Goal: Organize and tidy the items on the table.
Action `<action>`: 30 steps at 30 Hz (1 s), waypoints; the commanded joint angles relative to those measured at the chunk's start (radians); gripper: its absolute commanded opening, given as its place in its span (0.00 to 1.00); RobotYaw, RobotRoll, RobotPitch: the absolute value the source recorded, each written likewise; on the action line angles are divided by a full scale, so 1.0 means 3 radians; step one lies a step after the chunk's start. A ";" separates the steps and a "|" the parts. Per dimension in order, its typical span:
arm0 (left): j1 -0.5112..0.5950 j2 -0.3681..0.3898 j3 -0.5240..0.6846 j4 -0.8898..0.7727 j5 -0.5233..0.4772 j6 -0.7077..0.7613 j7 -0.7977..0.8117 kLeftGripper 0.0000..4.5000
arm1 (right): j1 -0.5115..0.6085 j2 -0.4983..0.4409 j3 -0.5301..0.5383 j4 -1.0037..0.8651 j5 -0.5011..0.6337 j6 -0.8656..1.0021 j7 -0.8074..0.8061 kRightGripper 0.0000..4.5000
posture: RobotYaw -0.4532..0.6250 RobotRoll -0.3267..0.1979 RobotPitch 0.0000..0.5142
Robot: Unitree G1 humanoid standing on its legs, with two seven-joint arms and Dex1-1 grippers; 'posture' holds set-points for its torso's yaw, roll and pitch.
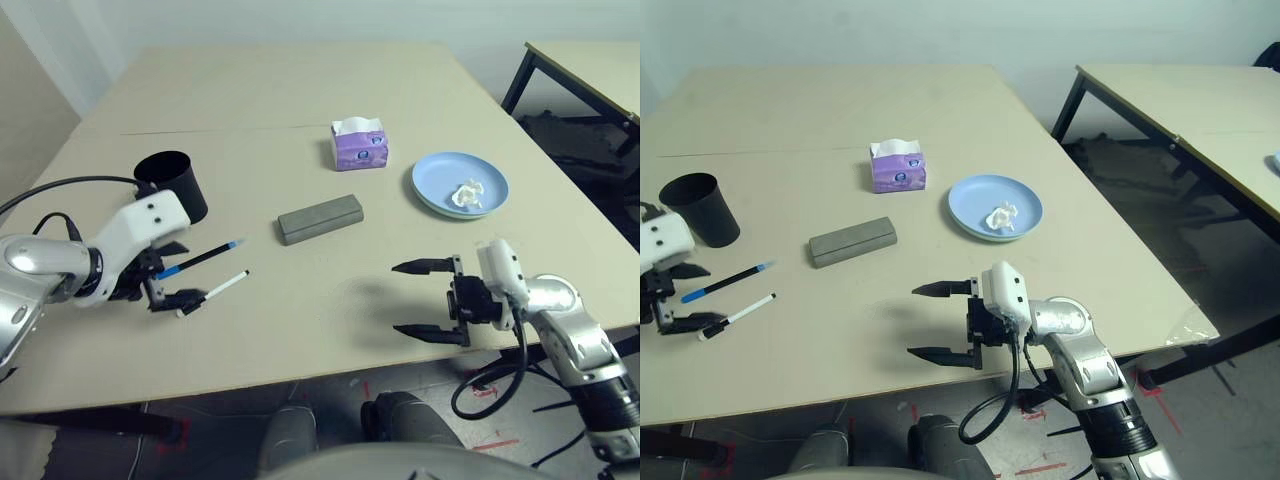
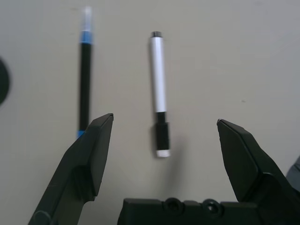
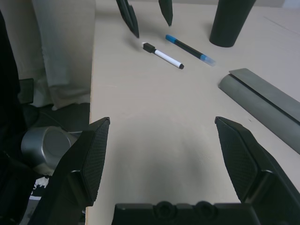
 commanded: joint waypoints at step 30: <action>-0.0281 -0.0406 -0.0044 0.0051 -0.0014 0.0145 -0.0043 0.01 | 0.0267 -0.0025 0.0137 -0.0320 -0.0038 0.0005 -0.0292 1.00 | 0.39 0.62 0.08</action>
